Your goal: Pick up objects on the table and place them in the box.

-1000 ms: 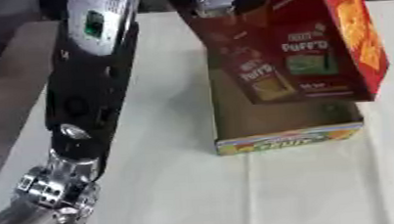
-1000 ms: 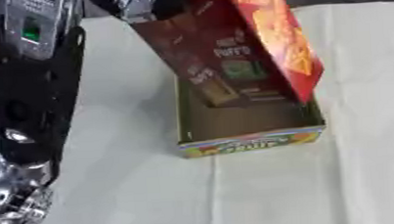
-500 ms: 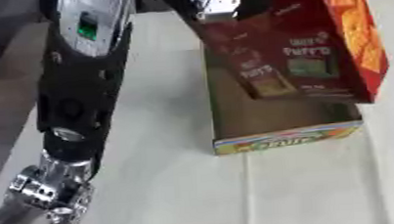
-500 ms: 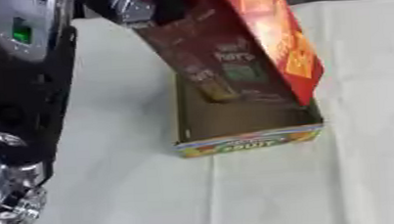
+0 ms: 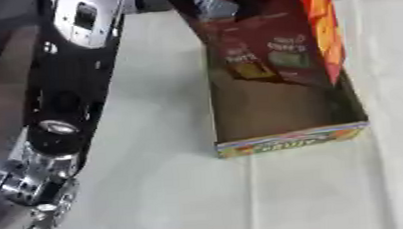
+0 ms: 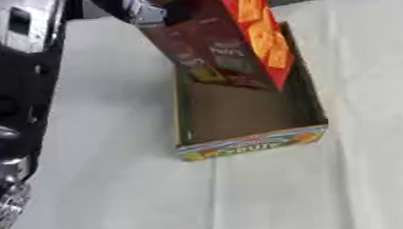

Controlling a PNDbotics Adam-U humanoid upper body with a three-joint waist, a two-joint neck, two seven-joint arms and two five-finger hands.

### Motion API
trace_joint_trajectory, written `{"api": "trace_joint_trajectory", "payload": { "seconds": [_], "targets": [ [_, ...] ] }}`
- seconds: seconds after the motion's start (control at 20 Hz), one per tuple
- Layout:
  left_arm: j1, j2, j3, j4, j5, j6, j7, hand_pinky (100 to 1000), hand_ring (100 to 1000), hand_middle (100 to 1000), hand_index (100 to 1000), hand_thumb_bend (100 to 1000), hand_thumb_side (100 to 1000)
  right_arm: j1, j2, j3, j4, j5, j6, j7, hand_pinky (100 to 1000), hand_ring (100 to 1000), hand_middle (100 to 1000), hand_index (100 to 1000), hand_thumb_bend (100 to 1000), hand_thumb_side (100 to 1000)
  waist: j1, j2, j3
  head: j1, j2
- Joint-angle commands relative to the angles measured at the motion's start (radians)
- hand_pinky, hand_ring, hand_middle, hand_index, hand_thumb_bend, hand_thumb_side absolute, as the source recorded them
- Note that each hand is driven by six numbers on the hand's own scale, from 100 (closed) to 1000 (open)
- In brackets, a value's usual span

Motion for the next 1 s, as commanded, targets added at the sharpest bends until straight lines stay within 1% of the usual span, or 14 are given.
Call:
{"api": "trace_joint_trajectory", "payload": {
  "seconds": [0.05, 0.1, 0.25, 0.45, 0.55, 0.6, 0.65, 0.7, 0.75, 0.8, 0.85, 0.9, 0.95, 1.0],
  "targets": [
    [-0.019, 0.023, 0.001, 0.017, -0.033, -0.021, 0.013, 167, 445, 464, 559, 100, 532, 0.006, -0.027, -0.004, -0.006, 0.004, -0.004, 0.005, 462, 588, 652, 754, 100, 1000, -0.003, -0.007, -0.005, -0.004, 0.000],
    [-0.017, 0.023, -0.001, 0.023, -0.041, -0.028, 0.011, 209, 473, 489, 584, 100, 528, 0.006, -0.027, -0.005, -0.007, 0.004, -0.004, 0.005, 462, 588, 652, 754, 100, 1000, -0.002, -0.006, -0.006, -0.004, 0.000],
    [-0.013, 0.020, -0.005, 0.038, -0.052, -0.050, 0.005, 278, 526, 552, 648, 100, 592, 0.006, -0.029, -0.005, -0.010, 0.003, -0.004, 0.006, 462, 587, 652, 754, 100, 1000, 0.000, -0.005, -0.007, -0.002, 0.000],
    [-0.009, 0.017, -0.006, 0.052, -0.055, -0.073, -0.014, 326, 550, 584, 679, 100, 624, 0.006, -0.030, -0.005, -0.011, 0.000, -0.004, 0.005, 462, 586, 651, 754, 100, 1000, 0.001, -0.003, -0.007, -0.001, 0.000],
    [-0.011, 0.022, -0.011, 0.060, -0.062, -0.091, -0.031, 374, 578, 607, 699, 100, 655, 0.007, -0.030, -0.005, -0.011, 0.000, -0.004, 0.006, 462, 586, 651, 755, 100, 1000, 0.000, -0.003, -0.007, -0.001, 0.000],
    [-0.012, 0.027, -0.015, 0.064, -0.070, -0.105, -0.045, 466, 647, 668, 750, 100, 748, 0.007, -0.030, -0.005, -0.011, 0.000, -0.005, 0.006, 462, 587, 651, 755, 100, 1000, 0.001, -0.004, -0.007, 0.000, 0.000],
    [-0.015, 0.031, -0.019, 0.068, -0.079, -0.124, -0.064, 466, 647, 668, 750, 100, 748, 0.007, -0.031, -0.005, -0.011, -0.001, -0.006, 0.006, 462, 587, 651, 755, 100, 1000, 0.001, -0.004, -0.007, 0.001, 0.000],
    [-0.017, 0.036, -0.024, 0.075, -0.091, -0.145, -0.091, 648, 799, 803, 865, 243, 863, 0.007, -0.031, -0.005, -0.011, -0.001, -0.006, 0.005, 462, 588, 651, 755, 100, 1000, 0.001, -0.005, -0.006, 0.002, 0.000],
    [-0.021, 0.040, -0.028, 0.083, -0.103, -0.167, -0.129, 631, 786, 791, 854, 229, 855, 0.007, -0.031, -0.004, -0.011, -0.001, -0.007, 0.005, 462, 588, 651, 755, 100, 1000, 0.001, -0.005, -0.006, 0.002, 0.000],
    [-0.023, 0.043, -0.030, 0.094, -0.112, -0.187, -0.167, 801, 912, 897, 941, 370, 911, 0.008, -0.031, -0.004, -0.011, -0.001, -0.008, 0.005, 462, 587, 651, 754, 100, 1000, 0.001, -0.005, -0.005, 0.003, 0.000],
    [-0.026, 0.045, -0.030, 0.105, -0.118, -0.205, -0.208, 782, 899, 888, 934, 357, 907, 0.009, -0.032, -0.004, -0.012, -0.001, -0.007, 0.005, 462, 587, 651, 754, 100, 1000, 0.001, -0.006, -0.004, 0.003, 0.000],
    [-0.028, 0.046, -0.028, 0.115, -0.118, -0.220, -0.240, 929, 993, 969, 996, 467, 932, 0.009, -0.032, -0.004, -0.012, -0.001, -0.007, 0.006, 463, 587, 651, 754, 100, 1000, 0.001, -0.006, -0.003, 0.004, 0.000],
    [-0.030, 0.046, -0.025, 0.125, -0.115, -0.233, -0.271, 908, 981, 956, 984, 451, 929, 0.010, -0.032, -0.004, -0.012, -0.001, -0.007, 0.006, 463, 587, 651, 755, 100, 1000, 0.000, -0.007, -0.002, 0.004, 0.000],
    [-0.031, 0.046, -0.023, 0.133, -0.112, -0.243, -0.289, 1000, 1000, 1000, 1000, 543, 937, 0.010, -0.031, -0.004, -0.012, -0.001, -0.008, 0.005, 463, 588, 651, 755, 100, 1000, 0.000, -0.007, -0.001, 0.004, 0.000]
  ]
}}
